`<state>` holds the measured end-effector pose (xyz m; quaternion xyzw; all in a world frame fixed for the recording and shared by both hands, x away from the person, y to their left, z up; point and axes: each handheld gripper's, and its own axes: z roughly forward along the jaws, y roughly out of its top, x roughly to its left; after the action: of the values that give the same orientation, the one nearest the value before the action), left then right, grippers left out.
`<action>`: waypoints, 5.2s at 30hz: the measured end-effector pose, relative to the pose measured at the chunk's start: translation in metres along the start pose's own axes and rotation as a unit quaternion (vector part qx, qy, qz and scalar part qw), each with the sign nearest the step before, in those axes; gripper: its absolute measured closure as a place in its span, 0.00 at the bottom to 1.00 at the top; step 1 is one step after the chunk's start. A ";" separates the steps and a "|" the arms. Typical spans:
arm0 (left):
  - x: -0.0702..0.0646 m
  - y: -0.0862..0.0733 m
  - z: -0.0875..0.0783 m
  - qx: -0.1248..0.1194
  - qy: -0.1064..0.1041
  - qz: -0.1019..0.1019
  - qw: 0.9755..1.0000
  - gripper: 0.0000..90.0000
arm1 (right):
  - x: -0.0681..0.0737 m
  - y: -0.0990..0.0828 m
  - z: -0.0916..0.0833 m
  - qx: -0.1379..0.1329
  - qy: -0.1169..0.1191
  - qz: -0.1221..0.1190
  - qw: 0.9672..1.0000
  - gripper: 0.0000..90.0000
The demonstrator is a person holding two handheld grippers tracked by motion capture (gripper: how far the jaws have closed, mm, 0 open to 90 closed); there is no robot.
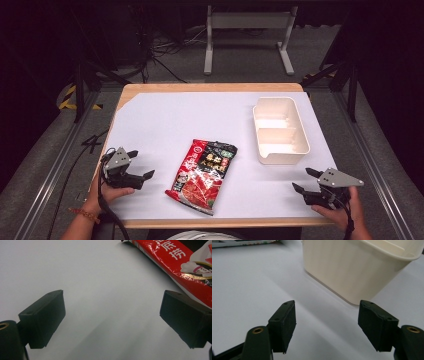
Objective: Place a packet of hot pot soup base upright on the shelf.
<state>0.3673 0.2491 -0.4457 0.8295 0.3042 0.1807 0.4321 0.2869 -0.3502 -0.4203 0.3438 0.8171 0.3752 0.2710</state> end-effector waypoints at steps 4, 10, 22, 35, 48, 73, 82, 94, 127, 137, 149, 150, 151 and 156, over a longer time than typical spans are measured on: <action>-0.001 0.000 0.000 0.001 0.000 0.001 1.000 0.08 | 0.004 0.004 -0.002 -0.003 0.012 -0.005 1.000 0.35; -0.002 0.000 0.000 0.002 -0.003 0.002 1.000 0.08 | 0.019 0.016 -0.006 -0.004 0.037 -0.022 0.999 0.37; -0.005 0.000 0.003 0.011 -0.012 0.004 1.000 0.08 | 0.059 0.067 0.000 -0.017 0.092 -0.058 0.994 0.38; -0.008 0.001 0.003 0.012 -0.015 0.013 1.000 0.08 | 0.084 0.140 0.035 -0.007 0.148 -0.118 0.982 0.37; -0.010 0.002 0.004 0.013 -0.025 0.016 0.999 0.08 | 0.095 0.191 0.108 0.040 0.175 -0.143 0.973 0.37; -0.012 0.002 0.006 0.017 -0.040 0.023 0.999 0.08 | 0.071 0.189 0.228 0.209 0.166 -0.036 0.963 0.18; -0.013 0.002 0.009 0.026 -0.042 0.029 0.998 0.08 | 0.069 0.183 0.236 0.213 0.235 0.036 0.948 0.46; -0.013 0.002 0.009 0.029 -0.041 0.030 0.998 0.08 | 0.069 0.190 0.221 0.176 0.235 -0.013 0.956 0.97; -0.013 0.002 0.008 0.024 -0.038 0.023 0.999 0.08 | 0.065 0.282 0.078 0.002 0.154 -0.174 0.973 0.99; -0.012 0.002 0.008 0.024 -0.039 0.022 0.999 0.08 | 0.036 0.283 0.067 -0.023 0.108 -0.153 0.982 0.99; -0.012 0.002 0.009 0.025 -0.038 0.021 0.999 0.08 | 0.014 0.283 0.045 -0.045 0.083 -0.141 0.985 0.99; -0.012 0.002 0.009 0.025 -0.039 0.021 0.999 0.08 | 0.012 0.283 0.043 -0.048 0.082 -0.139 0.986 0.99; -0.012 0.002 0.009 0.024 -0.039 0.021 0.999 0.08 | 0.010 0.283 0.040 -0.051 0.078 -0.138 0.986 0.99; -0.012 0.002 0.009 0.024 -0.039 0.021 0.999 0.08 | -0.001 0.283 0.027 -0.059 0.066 -0.132 0.987 0.99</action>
<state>0.3639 0.2349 -0.4497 0.8523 0.2742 0.1499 0.4195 0.4079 -0.2029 -0.2091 0.1909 0.8478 0.4057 0.2831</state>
